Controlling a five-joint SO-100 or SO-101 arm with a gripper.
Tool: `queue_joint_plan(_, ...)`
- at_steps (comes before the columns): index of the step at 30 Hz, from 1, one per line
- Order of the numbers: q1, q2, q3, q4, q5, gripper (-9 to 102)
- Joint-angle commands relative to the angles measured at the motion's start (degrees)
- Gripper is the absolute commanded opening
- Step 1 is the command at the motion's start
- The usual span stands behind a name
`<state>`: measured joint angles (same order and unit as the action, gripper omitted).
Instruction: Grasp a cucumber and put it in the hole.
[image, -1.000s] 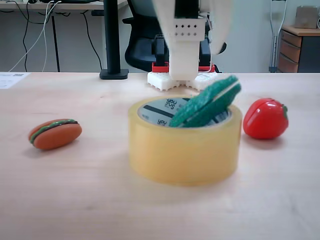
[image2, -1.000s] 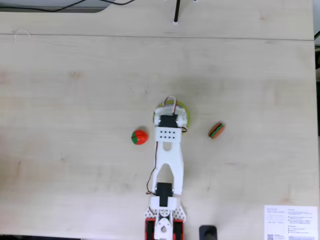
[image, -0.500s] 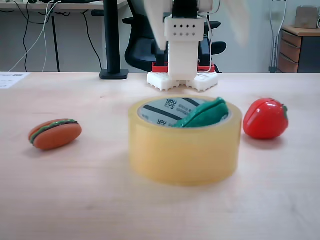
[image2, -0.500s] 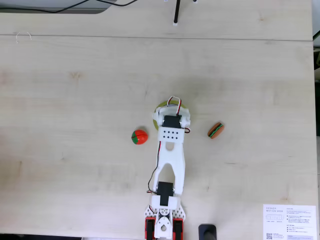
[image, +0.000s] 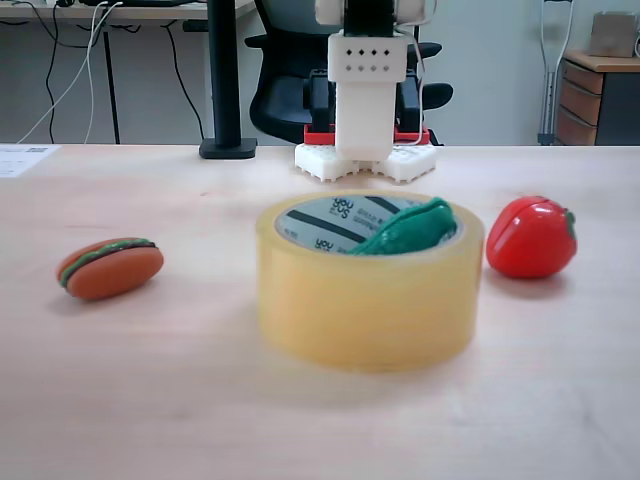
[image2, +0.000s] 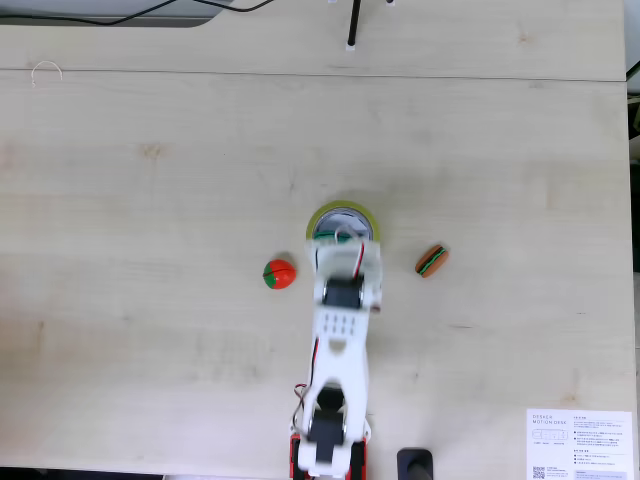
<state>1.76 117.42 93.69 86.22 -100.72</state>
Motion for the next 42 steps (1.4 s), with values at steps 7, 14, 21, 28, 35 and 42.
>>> queue_joint_plan(7, 2.11, 22.59, 22.68, -3.34, 0.53, 20)
queue_joint_plan(14, 4.75, 31.73, 37.97, -8.7, 0.62, 16)
queue_joint_plan(21, 5.19, 36.04, 48.16, -12.92, 0.62, 12)
queue_joint_plan(28, 5.27, 59.06, 68.29, -20.21, 5.01, 16)
queue_joint_plan(35, 5.8, 75.67, 75.94, -15.03, 7.65, 15)
queue_joint_plan(42, 5.98, 75.76, 78.57, -15.47, 7.38, 15)
